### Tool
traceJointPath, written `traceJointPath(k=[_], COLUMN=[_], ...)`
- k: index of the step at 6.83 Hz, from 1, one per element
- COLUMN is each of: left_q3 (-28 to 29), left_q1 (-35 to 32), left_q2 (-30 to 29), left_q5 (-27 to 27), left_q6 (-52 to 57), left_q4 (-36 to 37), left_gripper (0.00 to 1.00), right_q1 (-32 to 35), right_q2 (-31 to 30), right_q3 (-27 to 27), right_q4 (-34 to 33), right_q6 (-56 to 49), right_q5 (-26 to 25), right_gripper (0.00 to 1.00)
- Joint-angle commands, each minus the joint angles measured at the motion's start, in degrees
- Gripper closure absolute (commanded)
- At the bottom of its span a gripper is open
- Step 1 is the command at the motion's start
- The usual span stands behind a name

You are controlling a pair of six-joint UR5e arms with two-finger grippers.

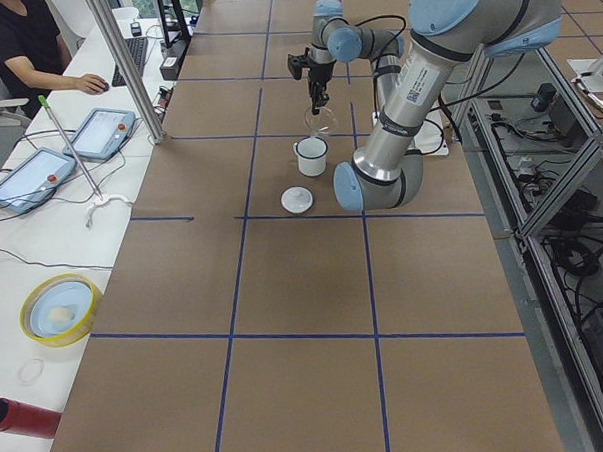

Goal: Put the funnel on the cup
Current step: 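Lift the glass funnel and carry it over the open mug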

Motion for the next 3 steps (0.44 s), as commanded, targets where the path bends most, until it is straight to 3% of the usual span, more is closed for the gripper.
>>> traceJointPath(k=[1, 3], left_q3=[2.86, 4.00], left_q1=[1.16, 1.51], left_q2=[0.04, -0.04], left_q5=[2.10, 2.10], left_q6=[2.14, 2.60], left_q4=[-0.05, -0.66], left_gripper=[1.00, 1.00], right_q1=[0.00, 0.00], right_q2=[0.00, 0.00], right_q3=[0.00, 0.00], right_q4=[0.00, 0.00], right_q6=[0.00, 0.00], right_q5=[0.00, 0.00], right_gripper=[0.00, 0.00])
